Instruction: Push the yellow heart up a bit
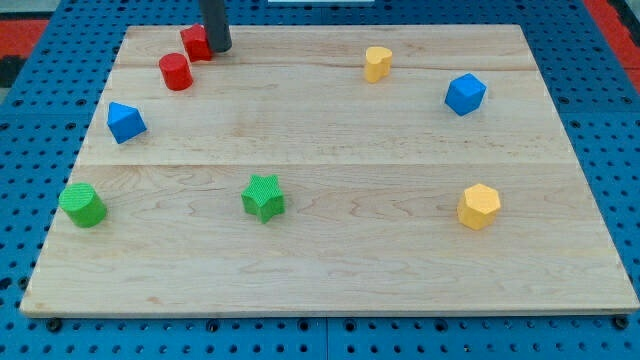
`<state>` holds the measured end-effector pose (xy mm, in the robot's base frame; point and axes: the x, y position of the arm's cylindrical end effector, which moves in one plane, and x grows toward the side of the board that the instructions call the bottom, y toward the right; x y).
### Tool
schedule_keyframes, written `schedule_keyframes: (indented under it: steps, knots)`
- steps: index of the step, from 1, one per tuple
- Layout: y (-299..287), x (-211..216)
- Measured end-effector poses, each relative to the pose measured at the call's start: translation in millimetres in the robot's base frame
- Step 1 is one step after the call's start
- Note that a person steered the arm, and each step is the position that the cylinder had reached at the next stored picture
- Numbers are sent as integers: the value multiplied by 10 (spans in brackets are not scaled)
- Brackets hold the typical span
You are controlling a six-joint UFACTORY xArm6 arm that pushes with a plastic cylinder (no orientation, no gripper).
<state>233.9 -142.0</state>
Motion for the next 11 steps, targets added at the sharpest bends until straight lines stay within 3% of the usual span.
schedule_keyframes:
  steps: [1, 2, 4, 5, 6, 7, 8, 9, 11]
  knots:
    - [-9, -13]
    - [795, -257]
    - [1833, -411]
    - [2542, -355]
    - [3011, 197]
    - [2567, 627]
    - [2030, 510]
    - [2118, 266]
    - [2128, 252]
